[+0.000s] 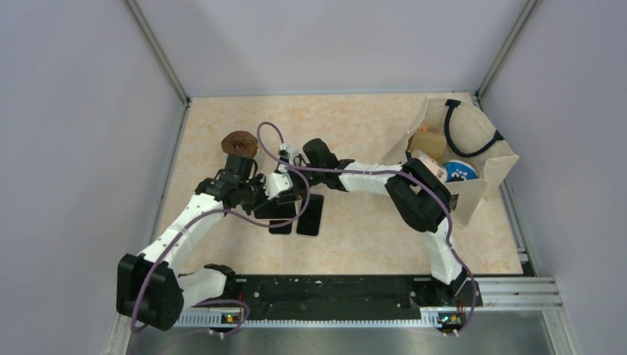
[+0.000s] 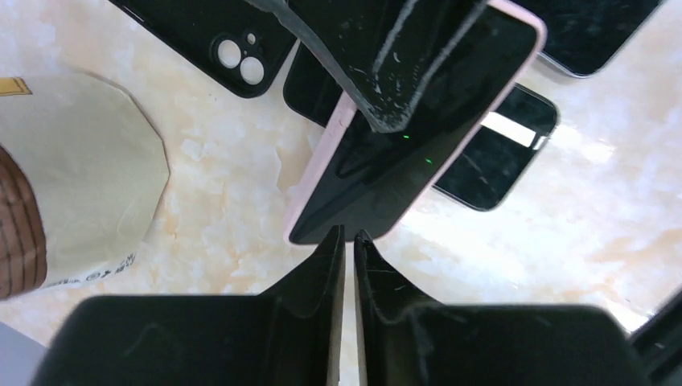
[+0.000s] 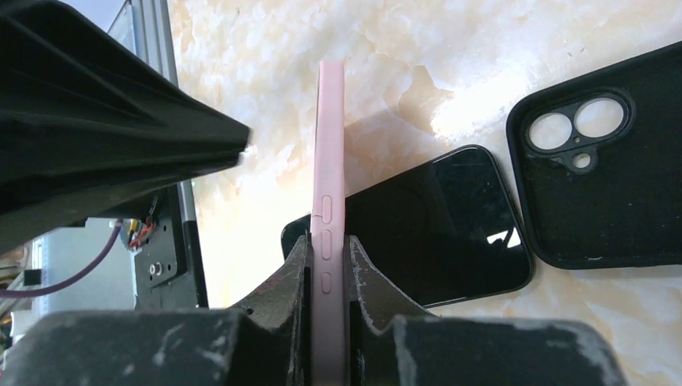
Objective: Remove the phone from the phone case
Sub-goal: Adjust the phone.
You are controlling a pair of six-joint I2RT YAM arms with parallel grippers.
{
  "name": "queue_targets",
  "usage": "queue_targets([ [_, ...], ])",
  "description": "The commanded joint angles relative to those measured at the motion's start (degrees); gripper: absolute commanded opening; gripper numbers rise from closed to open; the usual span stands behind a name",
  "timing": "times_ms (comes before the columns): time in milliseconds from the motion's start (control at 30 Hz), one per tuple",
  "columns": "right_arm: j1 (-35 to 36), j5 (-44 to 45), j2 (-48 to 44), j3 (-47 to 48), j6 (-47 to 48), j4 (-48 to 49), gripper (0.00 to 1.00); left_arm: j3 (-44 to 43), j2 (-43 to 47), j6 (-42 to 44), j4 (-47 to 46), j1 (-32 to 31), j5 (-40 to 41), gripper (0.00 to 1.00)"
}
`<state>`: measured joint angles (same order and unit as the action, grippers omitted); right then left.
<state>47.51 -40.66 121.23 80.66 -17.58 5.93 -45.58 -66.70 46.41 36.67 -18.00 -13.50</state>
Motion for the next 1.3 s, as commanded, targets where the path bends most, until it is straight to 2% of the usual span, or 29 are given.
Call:
queue_targets([
  [0, -0.4, -2.8, -6.0, 1.8, 2.2, 0.5, 0.00, -6.9, 5.0, 4.6, 11.9, 1.3, -6.1, 0.19],
  [67, -0.9, -4.4, -7.4, 1.8, 2.7, 0.5, 0.00, -9.7, 6.1, 6.0, 16.9, 2.5, -8.8, 0.27],
  [200, -2.0, -9.6, -10.2, 2.3, 2.8, 1.3, 0.00, -15.3, 6.7, 8.0, 23.8, 5.7, -13.4, 0.37],
  [367, -2.4, -15.1, -13.9, 2.6, 1.7, 2.7, 0.00, -22.2, 5.3, 9.4, 29.1, 12.5, -22.0, 0.41],
  [500, -2.8, -16.6, -17.5, 2.3, 6.2, -0.3, 0.00, -26.9, 2.8, 8.2, 33.4, 14.0, -29.6, 0.46],
  [633, -2.9, -16.1, -21.5, 2.8, 14.5, -8.7, 0.00, -29.3, 0.5, 4.5, 34.0, 14.1, -36.7, 0.52],
  [700, -3.0, -15.0, -23.4, 3.2, 19.0, -12.5, 0.00, -29.8, -0.5, 3.1, 34.1, 14.0, -39.2, 0.61],
  [867, -2.9, -12.9, -27.9, 3.8, 27.4, -19.5, 0.00, -31.3, -2.8, 3.4, 36.4, 13.9, -42.0, 0.72],
  [1033, -2.9, -12.4, -29.9, 3.9, 29.7, -21.5, 0.00, -31.1, -4.3, 2.8, 36.0, 11.7, -45.3, 0.83],
  [1267, -2.9, -13.6, -31.4, 3.4, 30.4, -22.5, 0.00, -29.5, -4.4, -4.3, 25.6, 7.8, -44.3, 0.86],
])
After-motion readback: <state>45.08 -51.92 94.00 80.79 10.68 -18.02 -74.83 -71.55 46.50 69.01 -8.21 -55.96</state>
